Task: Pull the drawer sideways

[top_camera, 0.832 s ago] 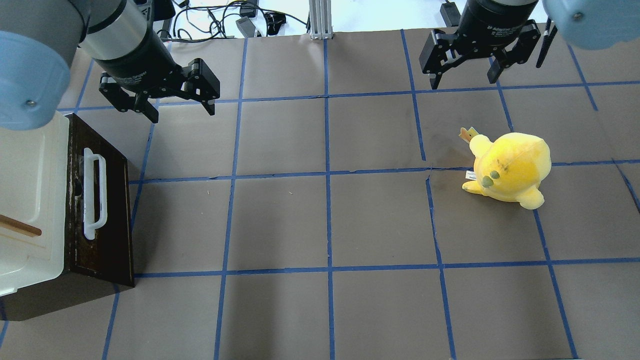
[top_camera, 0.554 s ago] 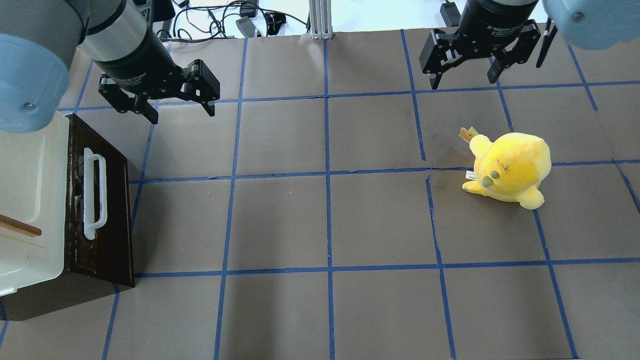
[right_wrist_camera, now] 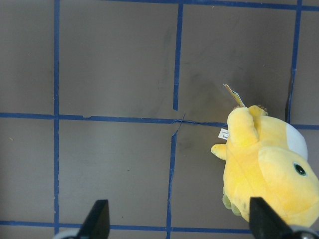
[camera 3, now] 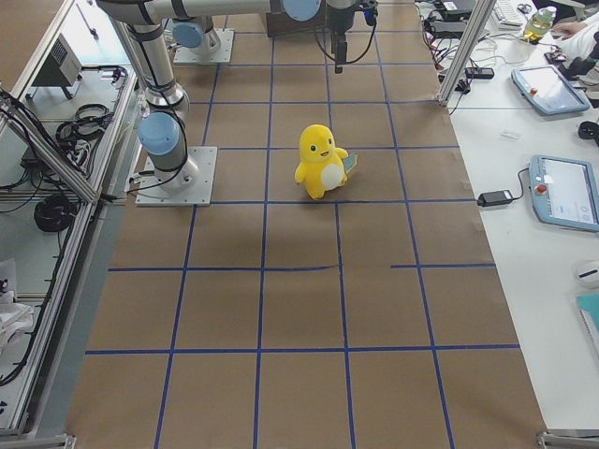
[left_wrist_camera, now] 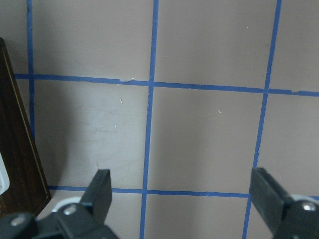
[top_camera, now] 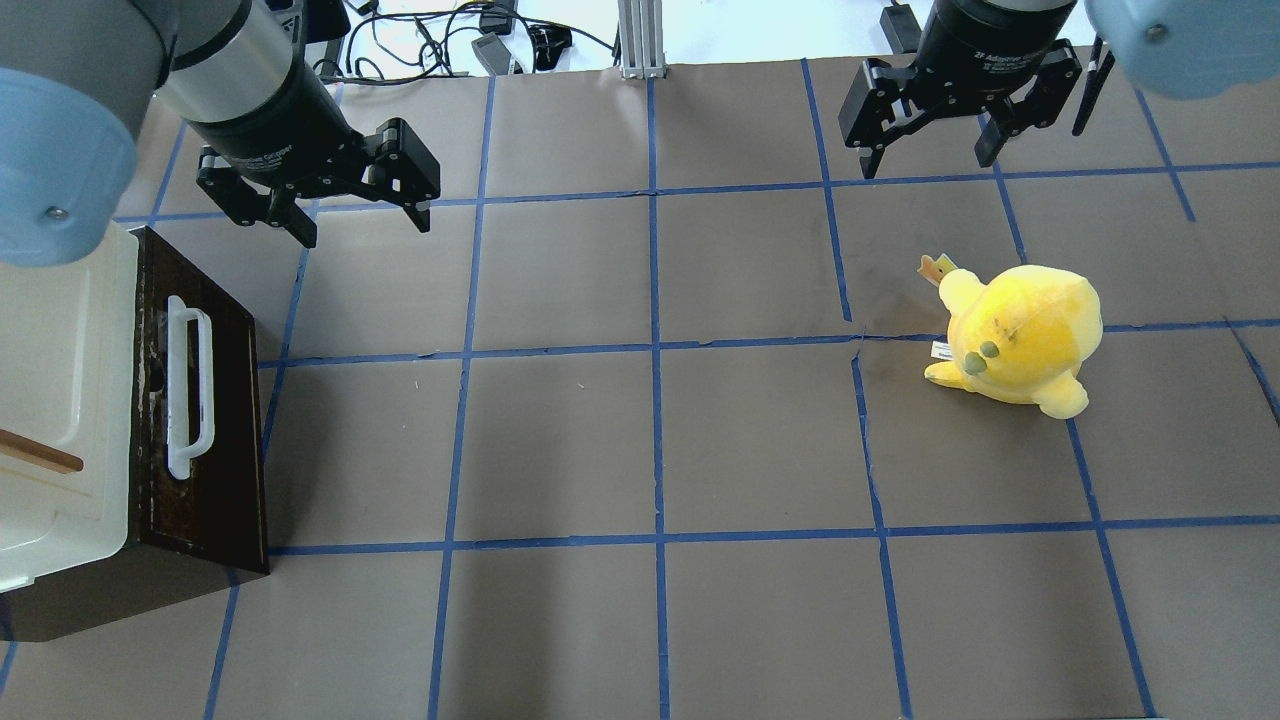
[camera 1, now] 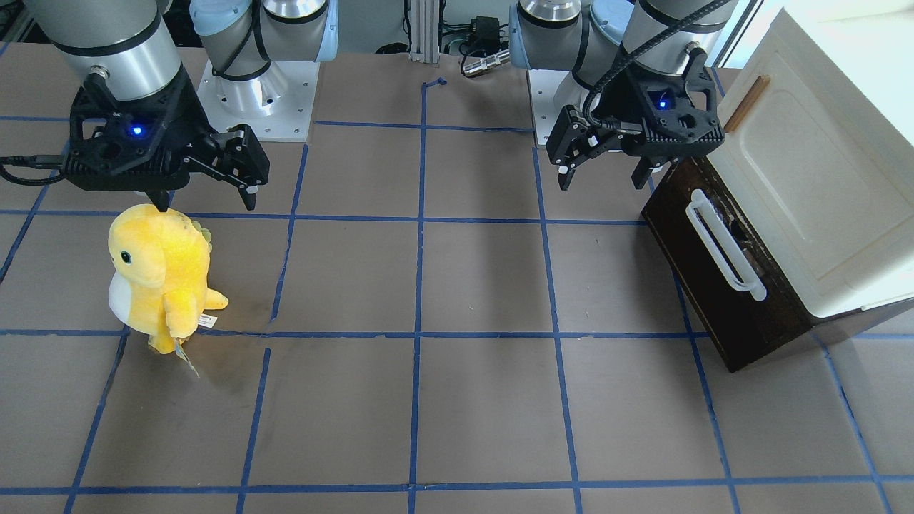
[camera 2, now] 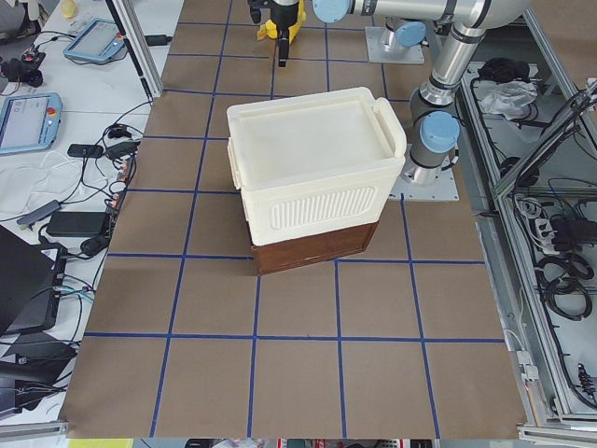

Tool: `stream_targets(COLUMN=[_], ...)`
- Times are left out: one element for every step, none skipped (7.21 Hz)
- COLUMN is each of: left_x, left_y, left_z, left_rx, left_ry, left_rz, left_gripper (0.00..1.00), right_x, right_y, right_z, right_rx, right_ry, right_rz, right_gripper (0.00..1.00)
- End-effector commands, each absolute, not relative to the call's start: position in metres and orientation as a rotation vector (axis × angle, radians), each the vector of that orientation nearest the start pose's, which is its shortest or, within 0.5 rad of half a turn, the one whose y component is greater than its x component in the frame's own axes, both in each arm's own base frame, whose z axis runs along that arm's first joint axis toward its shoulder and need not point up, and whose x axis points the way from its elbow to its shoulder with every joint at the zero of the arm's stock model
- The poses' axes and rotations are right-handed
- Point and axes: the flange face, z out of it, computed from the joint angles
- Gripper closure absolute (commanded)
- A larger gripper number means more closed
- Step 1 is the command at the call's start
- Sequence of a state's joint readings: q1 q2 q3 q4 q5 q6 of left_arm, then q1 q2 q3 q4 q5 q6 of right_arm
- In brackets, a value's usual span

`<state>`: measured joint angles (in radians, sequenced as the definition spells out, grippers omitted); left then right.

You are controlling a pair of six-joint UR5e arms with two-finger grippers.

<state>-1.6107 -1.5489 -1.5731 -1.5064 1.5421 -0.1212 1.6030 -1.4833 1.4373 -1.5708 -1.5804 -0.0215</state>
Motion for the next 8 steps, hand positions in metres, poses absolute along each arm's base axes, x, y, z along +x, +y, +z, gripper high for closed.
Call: stream_targets(left_x=[-0.154, -0.153, -0.153, -0.153, -0.153, -0.152, -0.157, -0.168], left_y=[-0.490, -0.490, -0.493, -0.494, -0.494, -0.499, -0.506, -0.509], left_z=[0.502, 0.501, 0.499, 0.498, 0.495, 0.481, 0.467, 0.451], left_rx=[-0.132, -0.135, -0.135, -0.135, -0.135, -0.133, -0.118, -0.075], left_ry=[3.169, 3.167, 3.168, 3.168, 3.164, 3.143, 3.128, 3.077], left_rz=[-0.125, -0.118, -0.116, -0.113, -0.099, -0.065, -0.024, 0.020], left_gripper=[0.00, 0.00, 0.00, 0.00, 0.00, 0.00, 0.00, 0.00], right_x=[0.149, 0.149, 0.149, 0.149, 0.149, 0.149, 0.149, 0.149], right_y=[-0.529, -0.529, -0.529, -0.529, -0.529, -0.529, -0.529, -0.529], right_z=[0.509, 0.509, 0.509, 0.509, 0.509, 0.509, 0.509, 0.509], right_rx=[-0.084, -0.084, -0.087, -0.084, -0.087, -0.084, -0.084, -0.084], right_ry=[3.149, 3.149, 3.149, 3.150, 3.149, 3.149, 3.149, 3.149], right_rz=[-0.073, -0.073, -0.073, -0.073, -0.073, -0.073, -0.073, -0.073], right_gripper=[0.00, 0.00, 0.00, 0.00, 0.00, 0.00, 0.00, 0.00])
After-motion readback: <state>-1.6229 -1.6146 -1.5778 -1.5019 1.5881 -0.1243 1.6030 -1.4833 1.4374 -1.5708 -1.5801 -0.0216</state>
